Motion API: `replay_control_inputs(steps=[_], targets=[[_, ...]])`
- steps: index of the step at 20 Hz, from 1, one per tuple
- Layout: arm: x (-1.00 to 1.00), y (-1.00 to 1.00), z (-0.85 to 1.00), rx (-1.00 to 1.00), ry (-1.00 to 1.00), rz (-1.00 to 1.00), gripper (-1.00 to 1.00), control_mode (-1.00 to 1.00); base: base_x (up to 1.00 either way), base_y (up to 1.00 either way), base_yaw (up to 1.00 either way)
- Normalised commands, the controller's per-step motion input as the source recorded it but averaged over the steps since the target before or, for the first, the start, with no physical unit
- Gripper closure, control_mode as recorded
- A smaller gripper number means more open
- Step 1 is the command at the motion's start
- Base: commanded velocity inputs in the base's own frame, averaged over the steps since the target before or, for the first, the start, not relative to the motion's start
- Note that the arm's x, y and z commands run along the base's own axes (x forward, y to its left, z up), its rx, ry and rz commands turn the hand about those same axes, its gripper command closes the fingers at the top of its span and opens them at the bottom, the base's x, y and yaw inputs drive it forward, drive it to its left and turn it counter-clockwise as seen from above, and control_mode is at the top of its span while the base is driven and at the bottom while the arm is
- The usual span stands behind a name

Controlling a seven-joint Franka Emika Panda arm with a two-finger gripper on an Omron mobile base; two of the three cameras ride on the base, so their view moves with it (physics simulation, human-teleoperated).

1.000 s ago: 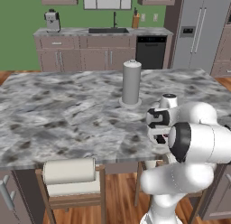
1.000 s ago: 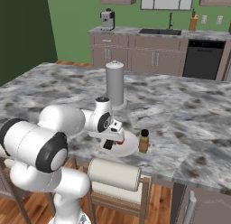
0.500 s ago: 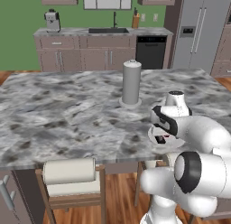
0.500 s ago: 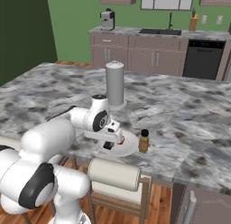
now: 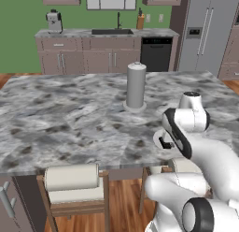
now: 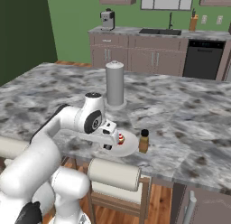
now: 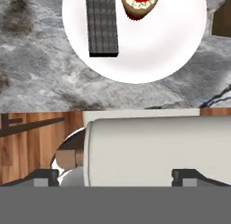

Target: Take the cinnamon bottle from the cabinet and place it on the dining table, next to the plate with the cupcake. Then take the chocolate from the dining counter and place it on the cupcake plate.

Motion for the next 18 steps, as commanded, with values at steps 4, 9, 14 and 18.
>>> replay_control_inputs(steps=[4, 9, 14, 18], targets=[[-0.63, 0.12, 0.40, 0.01, -0.15, 0.00, -1.00, -1.00, 0.00, 0.00, 0.00], [-0.58, 0.15, 0.39, 0.04, -0.14, 0.00, -1.00, -1.00, 0.00, 0.00, 0.00], [-0.58, 0.20, 0.33, 0.05, -0.07, 0.00, -1.00, -1.00, 0.00, 0.00, 0.00], [-0.59, 0.16, 0.26, 0.02, -0.05, 0.00, -1.00, -1.00, 0.00, 0.00, 0.00]])
